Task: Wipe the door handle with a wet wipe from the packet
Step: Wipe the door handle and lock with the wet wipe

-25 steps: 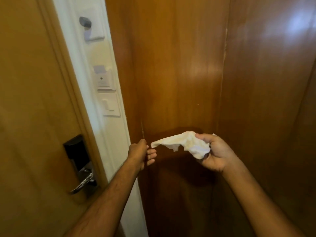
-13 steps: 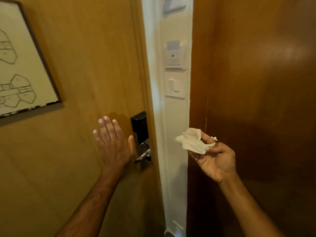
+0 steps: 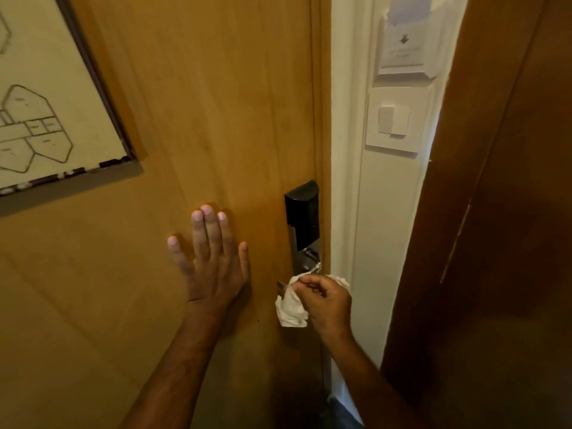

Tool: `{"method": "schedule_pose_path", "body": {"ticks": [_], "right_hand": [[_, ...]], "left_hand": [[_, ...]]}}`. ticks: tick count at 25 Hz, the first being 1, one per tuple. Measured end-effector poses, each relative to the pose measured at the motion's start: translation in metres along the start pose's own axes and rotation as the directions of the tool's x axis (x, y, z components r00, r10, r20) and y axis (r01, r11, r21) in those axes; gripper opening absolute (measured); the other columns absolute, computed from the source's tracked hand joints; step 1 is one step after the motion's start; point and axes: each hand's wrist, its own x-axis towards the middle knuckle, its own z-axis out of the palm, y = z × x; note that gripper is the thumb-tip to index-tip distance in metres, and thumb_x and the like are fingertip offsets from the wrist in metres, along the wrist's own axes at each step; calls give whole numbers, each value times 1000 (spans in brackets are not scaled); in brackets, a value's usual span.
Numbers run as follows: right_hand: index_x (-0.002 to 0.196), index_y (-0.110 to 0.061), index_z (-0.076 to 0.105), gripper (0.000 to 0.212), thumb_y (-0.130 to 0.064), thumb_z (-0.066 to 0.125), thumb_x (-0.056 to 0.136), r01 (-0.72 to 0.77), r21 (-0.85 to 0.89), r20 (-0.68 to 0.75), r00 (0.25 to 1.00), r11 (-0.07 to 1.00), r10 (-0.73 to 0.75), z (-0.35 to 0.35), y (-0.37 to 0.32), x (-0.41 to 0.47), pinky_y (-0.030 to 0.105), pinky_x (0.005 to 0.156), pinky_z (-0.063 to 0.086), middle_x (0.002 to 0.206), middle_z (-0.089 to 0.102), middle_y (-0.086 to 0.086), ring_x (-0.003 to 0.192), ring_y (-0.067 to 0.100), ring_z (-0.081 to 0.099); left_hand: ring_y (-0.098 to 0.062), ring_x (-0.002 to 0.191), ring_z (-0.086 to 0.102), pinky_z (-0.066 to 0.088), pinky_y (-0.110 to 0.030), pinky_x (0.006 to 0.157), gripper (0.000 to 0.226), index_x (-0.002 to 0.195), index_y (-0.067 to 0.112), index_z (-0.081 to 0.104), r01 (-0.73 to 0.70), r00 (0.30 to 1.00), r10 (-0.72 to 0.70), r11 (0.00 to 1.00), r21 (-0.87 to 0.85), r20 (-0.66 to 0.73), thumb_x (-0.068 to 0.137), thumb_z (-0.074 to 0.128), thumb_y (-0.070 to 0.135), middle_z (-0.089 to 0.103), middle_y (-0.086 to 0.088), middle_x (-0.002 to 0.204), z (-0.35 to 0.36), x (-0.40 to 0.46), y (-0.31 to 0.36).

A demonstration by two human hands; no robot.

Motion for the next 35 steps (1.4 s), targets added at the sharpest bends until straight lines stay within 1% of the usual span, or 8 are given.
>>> {"method": "schedule_pose_path", "body": {"ticks": [5, 8, 10, 17, 22, 26, 31, 35], "right_hand": [[100, -11, 72, 19, -25, 70, 88, 18, -308, -231, 969, 951, -94, 43, 5, 29, 33, 91, 54, 111, 69, 7, 105, 24, 64], [113, -8, 65, 20, -13, 59, 95, -122, -149, -404, 913, 981, 53, 35, -5, 69, 30, 90, 50, 122, 61, 12, 110, 27, 61], [125, -10, 60, 29, -14, 50, 98, -223, -64, -376, 908, 973, 183, 28, -5, 84, 28, 89, 48, 128, 60, 12, 113, 28, 61], [156, -25, 17, 62, -51, 6, 101, -21, -328, -202, 978, 944, -48, 102, 23, -18, 46, 121, 26, 167, 10, 13, 152, 37, 15], [136, -2, 54, 43, -9, 60, 93, 8, -424, -248, 961, 905, -125, 66, 26, 58, 52, 110, 40, 141, 57, 21, 133, 41, 50], [149, -20, 38, 49, -17, 49, 101, -228, -73, -114, 969, 971, 219, 34, 7, 81, 43, 112, 39, 148, 49, 9, 133, 31, 51], [140, 11, 41, 67, -2, 73, 83, -32, 164, -337, 937, 986, 86, 89, -2, -12, 25, 104, 34, 144, 48, 30, 134, 38, 48], [140, 1, 51, 52, -13, 66, 92, -118, 362, -296, 926, 925, 234, 74, -4, 29, 43, 110, 41, 141, 55, 25, 126, 42, 57]], "left_hand": [[-40, 158, 4, -5, -66, 123, 83, 160, -3, 20, 1, 999, 3, 998, 68, -53, 100, 48, 46, 5, -27, 169, 9, -4, -2], [-41, 158, 3, -4, -65, 123, 84, 160, -4, 20, 1, 998, 5, 996, 93, -64, 99, 48, 47, 5, -27, 169, 10, -3, -3], [-41, 158, 3, -4, -65, 123, 85, 160, -4, 20, -1, 997, 9, 993, 116, -71, 99, 49, 48, 5, -28, 169, 11, -4, -3], [-42, 157, 4, -6, -65, 124, 86, 160, -4, 20, 20, 997, -8, 988, 151, -78, 99, 47, 50, 7, -28, 169, 19, -7, 1], [-42, 157, 4, -3, -66, 123, 86, 160, -4, 20, 21, 996, -9, 989, 148, -85, 99, 47, 50, 6, -28, 169, 15, -7, 1], [-42, 157, 3, -3, -66, 123, 86, 160, -5, 19, 12, 996, 1, 988, 153, -87, 99, 47, 49, 5, -28, 169, 14, -6, 3], [-42, 157, 5, -1, -66, 123, 86, 160, -5, 21, 18, 996, -4, 988, 153, -92, 99, 49, 48, 8, -29, 169, 15, -7, 3], [-43, 157, 4, 0, -66, 122, 86, 159, -6, 20, 6, 996, 7, 989, 148, -89, 99, 49, 49, 6, -30, 168, 11, -6, 4]]}}
